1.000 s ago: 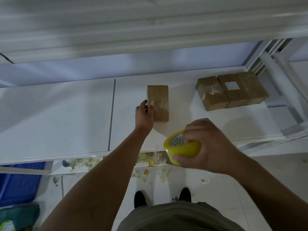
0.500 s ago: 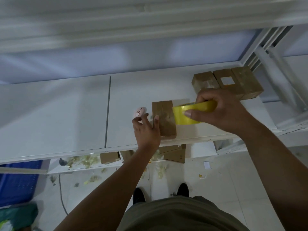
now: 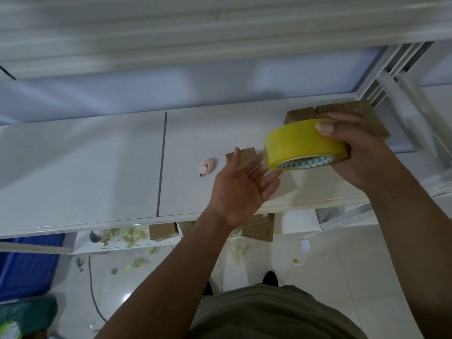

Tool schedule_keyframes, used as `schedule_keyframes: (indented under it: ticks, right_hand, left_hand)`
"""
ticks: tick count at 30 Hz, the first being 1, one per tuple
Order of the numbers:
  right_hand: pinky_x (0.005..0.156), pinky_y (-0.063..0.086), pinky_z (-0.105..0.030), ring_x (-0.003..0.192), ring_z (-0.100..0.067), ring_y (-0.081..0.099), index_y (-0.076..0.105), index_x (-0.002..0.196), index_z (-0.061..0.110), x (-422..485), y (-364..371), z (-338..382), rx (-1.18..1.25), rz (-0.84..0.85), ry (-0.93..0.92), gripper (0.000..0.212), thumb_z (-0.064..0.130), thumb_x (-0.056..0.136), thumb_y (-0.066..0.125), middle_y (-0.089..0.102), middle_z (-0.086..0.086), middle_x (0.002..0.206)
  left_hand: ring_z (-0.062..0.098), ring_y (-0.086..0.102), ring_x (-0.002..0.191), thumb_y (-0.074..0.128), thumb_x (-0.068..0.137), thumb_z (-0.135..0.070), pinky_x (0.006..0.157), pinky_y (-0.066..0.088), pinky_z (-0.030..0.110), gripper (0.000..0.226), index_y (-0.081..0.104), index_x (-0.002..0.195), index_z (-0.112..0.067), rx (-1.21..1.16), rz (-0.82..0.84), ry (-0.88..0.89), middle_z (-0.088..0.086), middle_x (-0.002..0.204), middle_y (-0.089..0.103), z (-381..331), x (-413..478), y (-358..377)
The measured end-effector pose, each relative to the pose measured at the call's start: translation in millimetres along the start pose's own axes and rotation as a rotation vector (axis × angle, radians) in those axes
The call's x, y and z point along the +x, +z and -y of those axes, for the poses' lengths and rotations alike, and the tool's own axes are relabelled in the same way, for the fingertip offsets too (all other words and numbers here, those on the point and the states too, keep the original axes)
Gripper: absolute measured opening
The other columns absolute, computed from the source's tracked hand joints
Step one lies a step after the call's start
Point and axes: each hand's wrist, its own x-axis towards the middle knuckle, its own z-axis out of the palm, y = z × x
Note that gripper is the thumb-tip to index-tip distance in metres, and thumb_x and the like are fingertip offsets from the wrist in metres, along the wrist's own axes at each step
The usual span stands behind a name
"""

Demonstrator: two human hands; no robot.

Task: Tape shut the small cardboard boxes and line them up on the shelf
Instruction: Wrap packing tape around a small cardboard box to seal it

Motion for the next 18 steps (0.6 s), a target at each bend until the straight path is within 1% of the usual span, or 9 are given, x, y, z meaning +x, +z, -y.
schedule_keyframes:
  ticks: [2,5,7,9,10,11,14,16,18]
  right_hand:
    - [0.069,0.060,-0.022,0.084,-0.001,0.075,0.082,0.072,0.038,-0.8,-3.5,0.2,-0.032,0.001,0.010,0.045,0.058,0.036,0.100,0.076,0.020,0.081]
    - [0.071,0.060,-0.025,0.089,-0.004,0.074,0.081,0.073,0.034,2.2,-13.5,-4.8,-0.107,-0.047,0.026,0.052,0.060,0.034,0.102,0.073,0.015,0.086]
    - [0.074,0.054,-0.031,0.087,-0.008,0.068,0.078,0.071,0.027,5.2,-15.4,-8.9,-0.240,-0.027,0.024,0.053,0.065,0.041,0.099,0.066,0.006,0.083]
    - [0.077,0.040,-0.039,0.083,-0.019,0.055,0.067,0.073,0.007,8.2,-14.8,-11.5,-0.392,0.022,0.008,0.071,0.070,0.053,0.093,0.047,-0.016,0.080]
    - [0.077,0.036,-0.039,0.080,-0.019,0.052,0.062,0.074,0.003,10.1,-13.9,-11.9,-0.461,0.049,0.011,0.077,0.073,0.057,0.089,0.040,-0.018,0.079]
    - [0.074,0.035,-0.036,0.076,-0.017,0.052,0.061,0.071,0.007,12.6,-12.7,-12.6,-0.530,0.074,0.026,0.075,0.077,0.059,0.086,0.040,-0.014,0.075]
    - [0.066,0.039,-0.027,0.070,-0.004,0.057,0.064,0.068,0.028,25.0,-12.6,-17.0,-0.736,0.124,0.144,0.057,0.082,0.062,0.080,0.051,0.014,0.069]
    - [0.064,0.038,-0.026,0.076,-0.002,0.056,0.062,0.070,0.035,38.5,-17.6,-22.0,-0.906,0.129,0.196,0.049,0.080,0.063,0.080,0.053,0.016,0.078]
    - [0.061,0.034,-0.028,0.077,-0.004,0.053,0.058,0.071,0.034,52.3,-25.5,-26.5,-1.104,0.100,0.201,0.048,0.073,0.067,0.084,0.051,0.016,0.081]
  left_hand:
    - [0.024,0.075,0.095,0.058,0.097,-0.065,0.084,0.057,0.036,0.062,0.081,0.116,-0.010,0.046,0.007,0.024,0.009,0.109,0.077,-7.6,-5.6,-2.7]
    - [0.018,0.073,0.082,0.061,0.101,-0.047,0.070,0.057,0.028,0.043,0.075,0.119,-0.010,0.259,-0.093,0.132,0.006,0.101,0.076,-22.7,-13.0,-7.7]
    - [0.018,0.074,0.080,0.065,0.101,-0.028,0.068,0.057,0.026,0.024,0.074,0.115,-0.010,0.410,-0.170,0.208,0.005,0.099,0.078,-29.3,-16.6,-11.3]
    - [0.020,0.077,0.082,0.067,0.103,-0.017,0.071,0.058,0.027,0.009,0.074,0.105,-0.011,0.546,-0.283,0.268,0.005,0.096,0.080,-30.9,-18.8,-15.8]
    - [0.021,0.079,0.084,0.068,0.103,-0.015,0.072,0.059,0.026,0.008,0.075,0.102,-0.011,0.617,-0.345,0.297,0.006,0.096,0.081,-29.1,-19.0,-18.2]
    - [0.022,0.079,0.085,0.070,0.103,-0.013,0.071,0.060,0.024,0.008,0.077,0.101,-0.009,0.676,-0.399,0.326,0.007,0.096,0.081,-25.7,-18.9,-20.0]
    - [0.019,0.079,0.079,0.073,0.100,-0.009,0.069,0.060,0.023,0.009,0.081,0.103,-0.004,0.740,-0.557,0.428,0.010,0.089,0.082,-16.0,-13.7,-28.4]
    - [0.020,0.080,0.078,0.077,0.097,-0.008,0.070,0.062,0.025,0.006,0.083,0.099,-0.009,0.677,-0.710,0.486,0.009,0.084,0.082,-17.0,-13.6,-38.5]
    - [0.022,0.082,0.082,0.079,0.095,-0.008,0.072,0.064,0.027,0.011,0.082,0.106,-0.007,0.618,-0.796,0.500,0.010,0.086,0.083,-19.7,-15.8,-51.0]
